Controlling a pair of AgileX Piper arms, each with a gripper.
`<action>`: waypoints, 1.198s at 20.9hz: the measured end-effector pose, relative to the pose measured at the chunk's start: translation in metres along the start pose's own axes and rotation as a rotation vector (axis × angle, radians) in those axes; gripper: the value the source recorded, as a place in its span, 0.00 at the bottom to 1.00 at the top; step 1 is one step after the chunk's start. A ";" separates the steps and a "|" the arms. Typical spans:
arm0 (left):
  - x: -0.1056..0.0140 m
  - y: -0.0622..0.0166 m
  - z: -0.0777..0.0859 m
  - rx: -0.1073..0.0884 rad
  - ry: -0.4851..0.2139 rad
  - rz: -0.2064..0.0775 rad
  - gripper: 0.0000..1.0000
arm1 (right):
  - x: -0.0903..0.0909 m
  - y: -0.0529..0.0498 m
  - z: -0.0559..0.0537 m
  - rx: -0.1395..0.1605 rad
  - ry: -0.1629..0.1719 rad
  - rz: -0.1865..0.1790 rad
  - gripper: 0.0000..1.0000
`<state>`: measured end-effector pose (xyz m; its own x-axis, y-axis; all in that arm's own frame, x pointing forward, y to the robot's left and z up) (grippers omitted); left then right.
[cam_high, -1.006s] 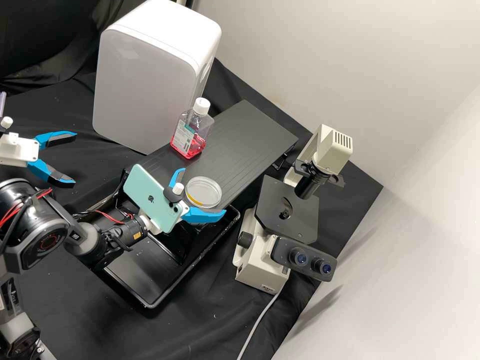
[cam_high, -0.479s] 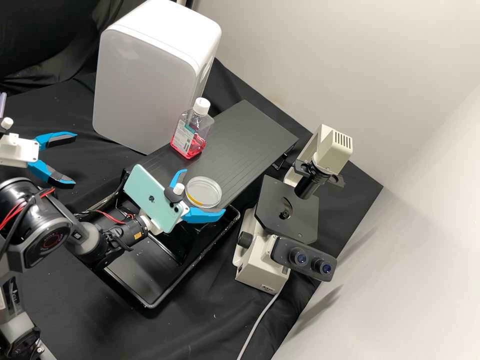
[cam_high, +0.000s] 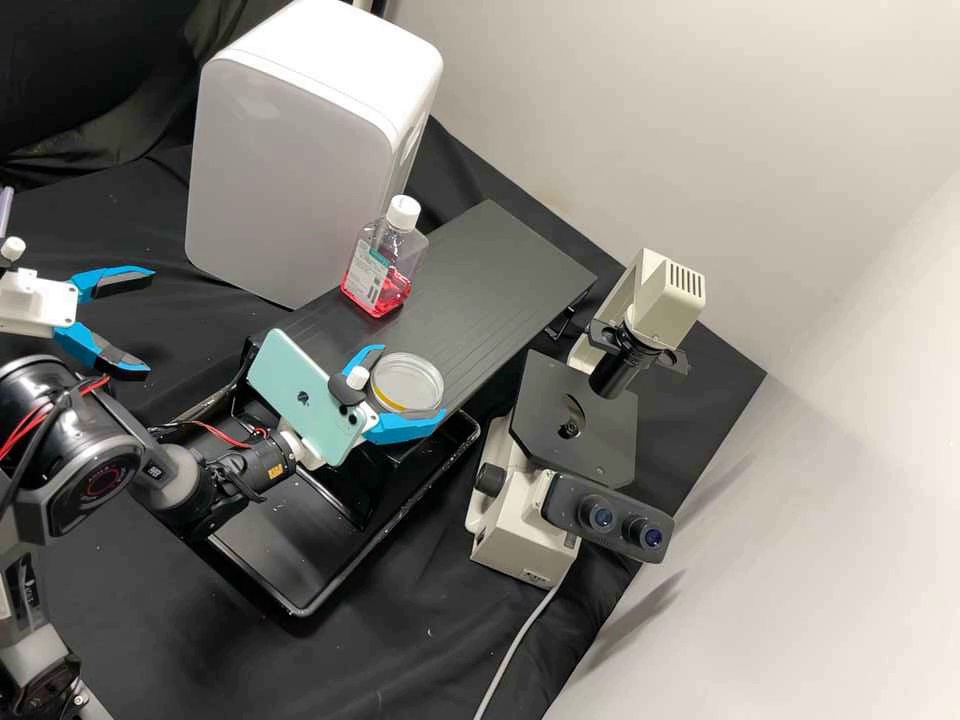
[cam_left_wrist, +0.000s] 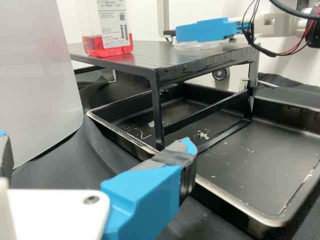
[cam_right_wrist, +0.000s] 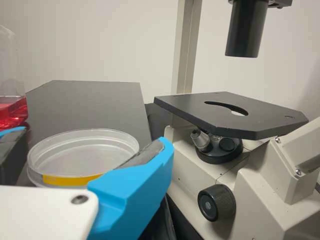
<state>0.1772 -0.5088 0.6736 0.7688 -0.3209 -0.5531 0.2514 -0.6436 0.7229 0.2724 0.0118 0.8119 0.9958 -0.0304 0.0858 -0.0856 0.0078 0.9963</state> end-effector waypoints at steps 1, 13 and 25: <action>0.000 0.0000 0.000 0.000 0.000 0.000 1.00 | 0.000 0.000 0.000 0.000 0.000 0.000 0.00; 0.000 0.0000 0.000 0.000 0.000 0.000 1.00 | 0.000 0.000 0.000 -0.001 0.001 -0.001 0.00; 0.000 -0.0004 0.002 0.001 -0.008 -0.002 1.00 | -0.002 -0.001 -0.006 0.001 0.022 -0.006 0.00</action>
<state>0.1760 -0.5098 0.6727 0.7640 -0.3251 -0.5574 0.2518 -0.6450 0.7215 0.2705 0.0176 0.8106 0.9968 -0.0083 0.0797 -0.0797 0.0066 0.9968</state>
